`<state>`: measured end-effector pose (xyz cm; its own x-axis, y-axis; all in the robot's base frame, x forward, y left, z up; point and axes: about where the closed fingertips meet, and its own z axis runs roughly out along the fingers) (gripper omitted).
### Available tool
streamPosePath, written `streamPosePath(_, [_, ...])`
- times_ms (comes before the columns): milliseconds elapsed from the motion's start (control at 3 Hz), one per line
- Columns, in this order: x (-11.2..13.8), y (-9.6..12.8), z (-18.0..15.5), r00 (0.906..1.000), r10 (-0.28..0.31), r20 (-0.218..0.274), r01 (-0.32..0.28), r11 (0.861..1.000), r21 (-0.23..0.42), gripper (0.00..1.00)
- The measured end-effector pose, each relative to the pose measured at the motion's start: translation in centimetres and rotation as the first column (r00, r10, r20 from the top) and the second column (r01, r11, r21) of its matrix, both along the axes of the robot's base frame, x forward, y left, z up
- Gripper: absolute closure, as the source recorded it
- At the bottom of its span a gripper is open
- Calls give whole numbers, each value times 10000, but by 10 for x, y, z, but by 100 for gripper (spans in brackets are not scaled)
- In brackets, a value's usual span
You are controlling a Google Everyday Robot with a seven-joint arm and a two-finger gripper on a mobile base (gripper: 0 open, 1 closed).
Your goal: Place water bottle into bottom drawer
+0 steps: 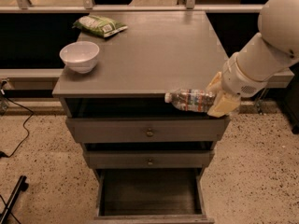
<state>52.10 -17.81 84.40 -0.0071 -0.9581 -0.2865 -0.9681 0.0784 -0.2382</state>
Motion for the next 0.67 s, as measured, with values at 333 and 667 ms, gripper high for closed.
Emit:
streamPosePath(333, [-8,16,-56,9999,-40,-155,44,9997,254,100])
streamPosePath(667, [-34,31,-126,9997,188,-179,-176,9977,653,100])
